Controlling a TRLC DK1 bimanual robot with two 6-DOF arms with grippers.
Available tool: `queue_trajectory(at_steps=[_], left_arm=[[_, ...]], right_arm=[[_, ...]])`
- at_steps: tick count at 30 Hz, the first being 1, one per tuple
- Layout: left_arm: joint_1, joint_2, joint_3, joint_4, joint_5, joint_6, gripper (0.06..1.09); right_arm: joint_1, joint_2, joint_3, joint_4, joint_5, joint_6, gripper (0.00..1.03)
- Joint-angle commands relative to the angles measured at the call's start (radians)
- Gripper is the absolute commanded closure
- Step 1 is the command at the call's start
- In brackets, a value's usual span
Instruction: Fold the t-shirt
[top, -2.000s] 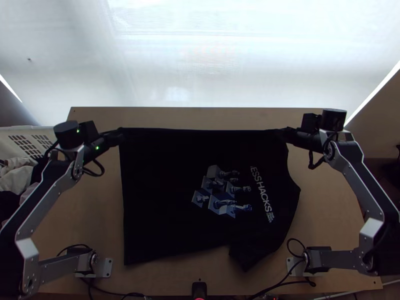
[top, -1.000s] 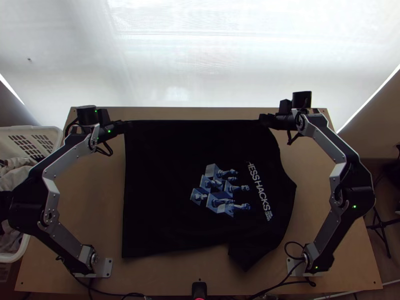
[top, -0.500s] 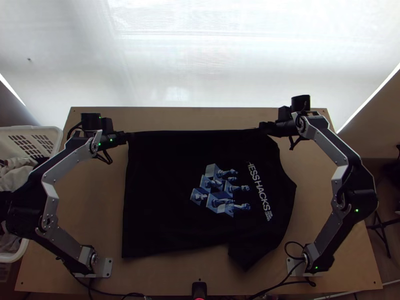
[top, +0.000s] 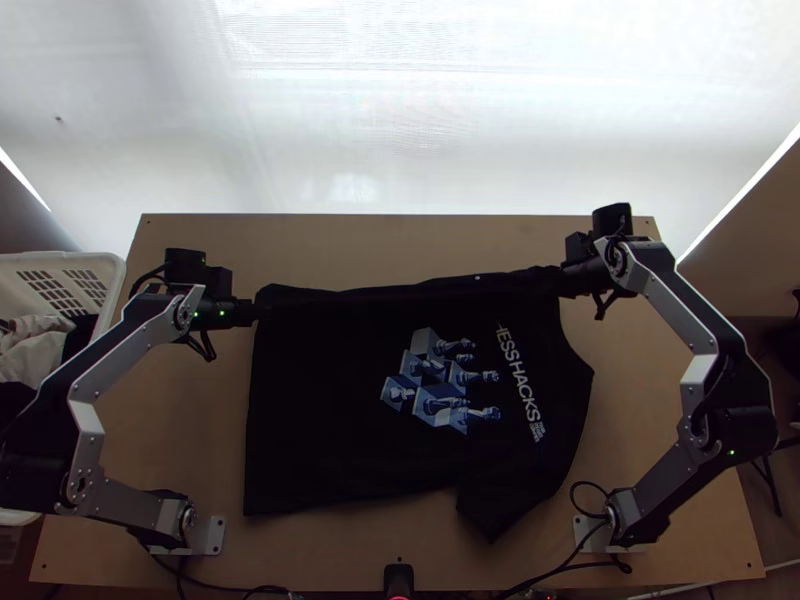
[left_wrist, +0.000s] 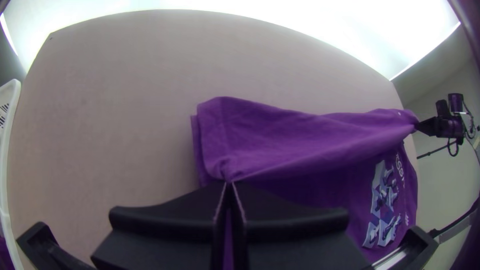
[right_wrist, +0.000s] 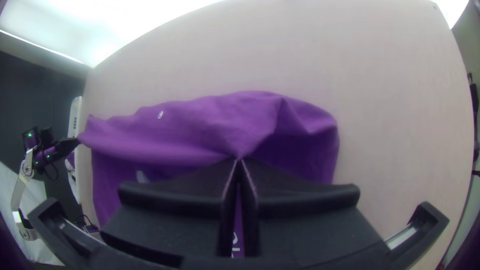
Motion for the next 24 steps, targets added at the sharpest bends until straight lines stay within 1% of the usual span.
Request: queue_trajectory(at_steps=[1, 13, 16, 22, 24], left_arm=[[-0.008, -0.058, -0.04, -0.04, 0.001, 0.021, 1.05], [-0.015, -0.1, -0.048, -0.126, 0.001, 0.049, 1.05], [-0.018, -0.1, -0.065, -0.121, 0.001, 0.049, 1.05], [-0.038, -0.088, -0.115, -0.045, 0.0, 0.046, 1.05], [-0.041, -0.089, -0.131, -0.04, 0.0, 0.046, 1.05]], right_arm=[[-0.001, -0.045, -0.062, -0.039, 0.01, -0.013, 1.0], [0.001, -0.062, -0.146, -0.052, 0.047, -0.022, 1.0], [0.002, -0.065, -0.154, -0.052, 0.05, -0.022, 1.0], [0.004, -0.057, -0.161, -0.045, 0.084, -0.022, 1.0], [0.004, -0.057, -0.161, -0.045, 0.097, -0.022, 0.95]])
